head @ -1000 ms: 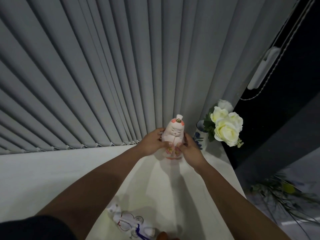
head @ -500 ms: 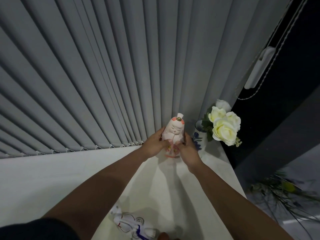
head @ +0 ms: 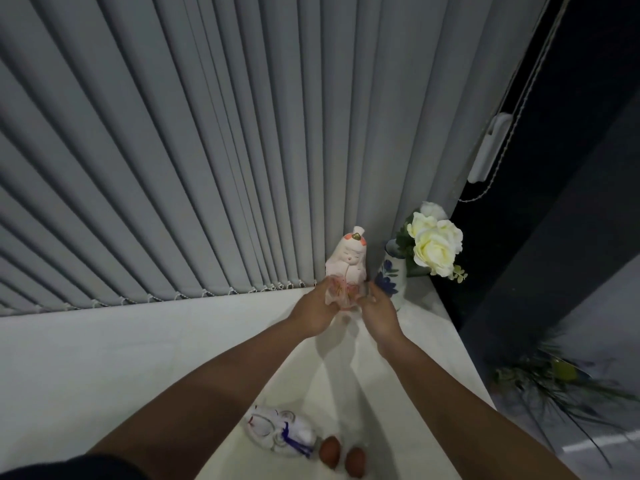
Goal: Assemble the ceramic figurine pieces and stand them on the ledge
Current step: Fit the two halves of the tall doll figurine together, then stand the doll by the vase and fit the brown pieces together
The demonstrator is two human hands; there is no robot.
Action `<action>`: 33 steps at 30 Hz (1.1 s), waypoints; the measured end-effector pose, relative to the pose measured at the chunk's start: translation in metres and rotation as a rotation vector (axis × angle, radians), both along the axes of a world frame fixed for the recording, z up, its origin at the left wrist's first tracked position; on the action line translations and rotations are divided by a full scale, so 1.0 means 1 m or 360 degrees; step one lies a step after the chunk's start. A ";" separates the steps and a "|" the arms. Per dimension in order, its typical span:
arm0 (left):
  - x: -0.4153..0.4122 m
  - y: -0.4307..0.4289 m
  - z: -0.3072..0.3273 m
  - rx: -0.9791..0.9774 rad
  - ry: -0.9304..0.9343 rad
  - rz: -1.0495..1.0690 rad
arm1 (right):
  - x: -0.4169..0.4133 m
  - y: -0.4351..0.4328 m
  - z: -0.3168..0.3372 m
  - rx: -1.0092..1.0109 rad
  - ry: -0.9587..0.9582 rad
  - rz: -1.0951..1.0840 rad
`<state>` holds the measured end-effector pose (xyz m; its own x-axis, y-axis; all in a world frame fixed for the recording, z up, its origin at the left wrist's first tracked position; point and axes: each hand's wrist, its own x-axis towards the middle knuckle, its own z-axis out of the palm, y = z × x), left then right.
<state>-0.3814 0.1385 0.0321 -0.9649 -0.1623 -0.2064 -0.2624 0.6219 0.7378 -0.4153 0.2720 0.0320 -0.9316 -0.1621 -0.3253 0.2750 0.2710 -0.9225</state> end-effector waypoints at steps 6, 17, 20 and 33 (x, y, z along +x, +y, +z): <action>0.077 0.019 -0.002 -0.0035 0.0099 -0.0059 | 0.063 0.028 0.003 0.0063 0.0003 -0.0012; 0.176 -0.011 -0.015 -0.0281 0.0047 -0.0614 | 0.185 0.065 -0.010 0.0187 -0.0041 -0.0036; 0.183 -0.005 -0.024 -0.0477 0.0142 -0.0843 | 0.211 0.067 -0.022 0.0353 -0.0055 -0.0011; 0.188 0.019 -0.054 -0.0924 0.0292 -0.1075 | 0.242 0.032 -0.049 0.0737 0.0238 -0.0151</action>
<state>-0.1934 0.1575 -0.0217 -0.9021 0.4192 -0.1026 0.3836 0.8878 0.2545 -0.1733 0.3039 -0.0166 -0.9772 0.0558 -0.2047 0.1921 0.6417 -0.7425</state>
